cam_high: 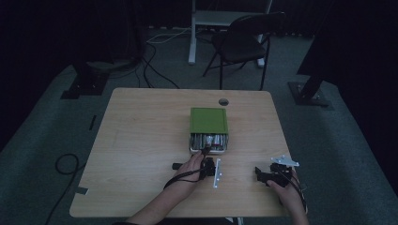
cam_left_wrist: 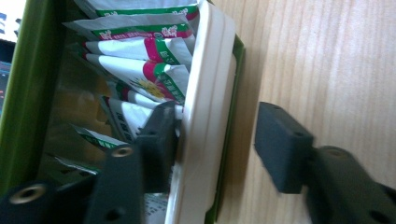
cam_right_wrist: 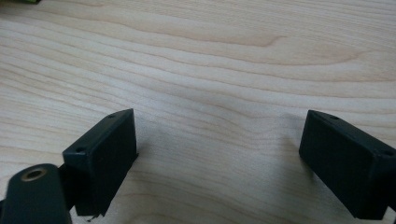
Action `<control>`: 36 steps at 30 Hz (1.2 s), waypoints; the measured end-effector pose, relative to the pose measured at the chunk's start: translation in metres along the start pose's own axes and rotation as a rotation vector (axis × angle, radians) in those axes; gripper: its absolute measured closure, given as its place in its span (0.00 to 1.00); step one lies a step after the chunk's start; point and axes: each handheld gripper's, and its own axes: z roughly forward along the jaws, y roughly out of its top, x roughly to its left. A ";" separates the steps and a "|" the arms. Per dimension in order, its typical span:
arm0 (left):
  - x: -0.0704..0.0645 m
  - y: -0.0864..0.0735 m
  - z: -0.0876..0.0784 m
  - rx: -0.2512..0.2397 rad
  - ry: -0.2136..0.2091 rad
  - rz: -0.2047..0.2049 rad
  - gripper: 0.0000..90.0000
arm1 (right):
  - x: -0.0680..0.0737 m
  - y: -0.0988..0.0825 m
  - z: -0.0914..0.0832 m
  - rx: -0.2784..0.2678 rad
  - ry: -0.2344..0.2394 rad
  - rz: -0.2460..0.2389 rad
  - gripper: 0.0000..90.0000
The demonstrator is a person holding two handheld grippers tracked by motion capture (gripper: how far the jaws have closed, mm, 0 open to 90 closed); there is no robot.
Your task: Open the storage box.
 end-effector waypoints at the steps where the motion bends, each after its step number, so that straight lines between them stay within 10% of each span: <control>1: 0.000 0.000 0.001 0.009 0.006 0.010 0.59 | 0.000 0.000 0.000 0.000 0.000 0.000 0.12; 10: -0.001 -0.002 0.004 0.022 0.075 0.074 0.76 | 0.000 0.000 0.000 0.000 0.000 0.000 0.12; 36: -0.004 0.003 -0.006 0.035 0.041 0.102 0.80 | 0.000 0.000 0.000 0.000 0.000 0.000 0.12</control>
